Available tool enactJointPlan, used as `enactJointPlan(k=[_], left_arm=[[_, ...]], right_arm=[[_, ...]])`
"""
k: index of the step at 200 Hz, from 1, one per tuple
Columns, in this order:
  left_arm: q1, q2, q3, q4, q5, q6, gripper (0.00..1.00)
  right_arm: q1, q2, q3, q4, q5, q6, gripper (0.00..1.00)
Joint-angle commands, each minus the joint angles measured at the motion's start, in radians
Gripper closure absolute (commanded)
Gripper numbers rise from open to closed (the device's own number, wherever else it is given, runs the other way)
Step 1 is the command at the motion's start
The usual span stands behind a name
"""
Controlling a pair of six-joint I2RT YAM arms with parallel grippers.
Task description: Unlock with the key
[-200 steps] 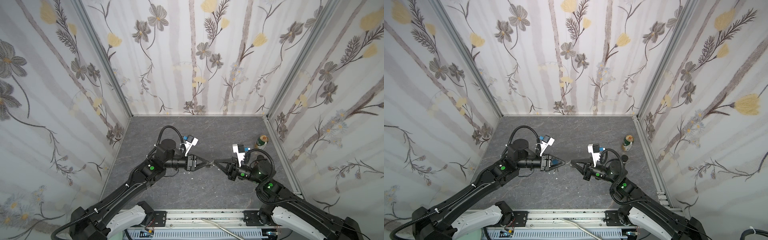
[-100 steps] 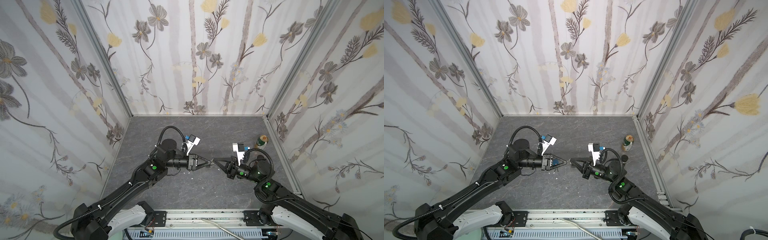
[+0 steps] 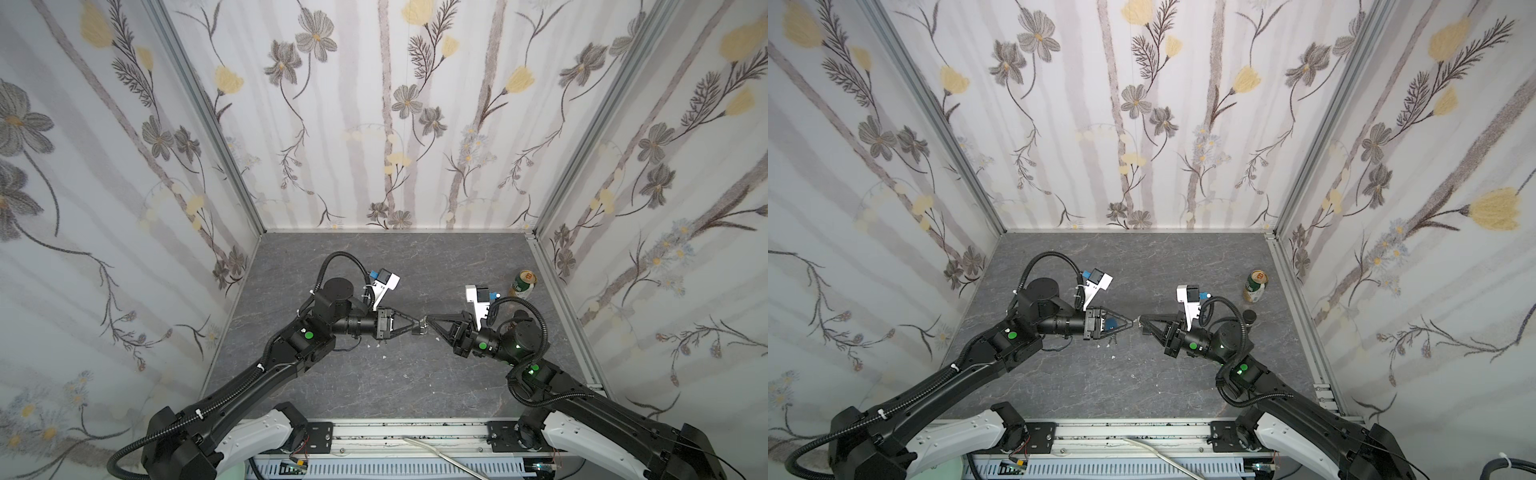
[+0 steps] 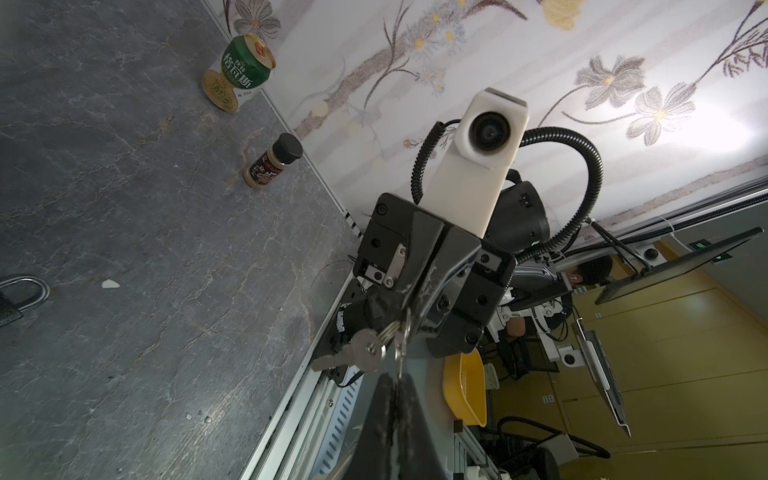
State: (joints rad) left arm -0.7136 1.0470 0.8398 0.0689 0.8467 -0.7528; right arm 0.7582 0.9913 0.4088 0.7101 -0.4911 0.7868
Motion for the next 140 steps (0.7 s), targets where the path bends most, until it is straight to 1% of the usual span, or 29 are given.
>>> enactJointPlan(k=[1,20,37,57,74,99,110,140], left_arm=[[-0.001,0.003,0.026,-0.07,-0.021,0.062,1.0],[0.0,0.014,0.059,-0.165,-0.038,0.112,1.0],[0.0,0.031,0.098,-0.268,-0.049,0.168,1.0],[0.0,0.057,0.143,-0.367,-0.046,0.227,1.0],[0.0,0.075,0.17,-0.417,-0.027,0.261,1.0],[0.0,0.094,0.188,-0.425,0.038,0.277,1.0],[0.0,0.099,0.189,-0.413,0.07,0.276,1.0],[0.0,0.099,0.194,-0.412,0.093,0.278,1.0]], right_arm=[[0.0,-0.01,-0.005,-0.031,0.015,-0.02,0.89],[-0.001,-0.042,-0.008,-0.093,0.046,-0.047,0.71],[-0.003,-0.08,-0.007,-0.153,0.074,-0.076,0.62],[-0.006,-0.113,-0.005,-0.209,0.086,-0.1,0.57],[-0.01,-0.126,0.005,-0.24,0.064,-0.116,0.57],[-0.013,-0.116,0.019,-0.252,0.014,-0.125,0.53],[-0.014,-0.106,0.022,-0.247,0.003,-0.124,0.52],[-0.013,-0.077,0.022,-0.178,-0.071,-0.097,0.52]])
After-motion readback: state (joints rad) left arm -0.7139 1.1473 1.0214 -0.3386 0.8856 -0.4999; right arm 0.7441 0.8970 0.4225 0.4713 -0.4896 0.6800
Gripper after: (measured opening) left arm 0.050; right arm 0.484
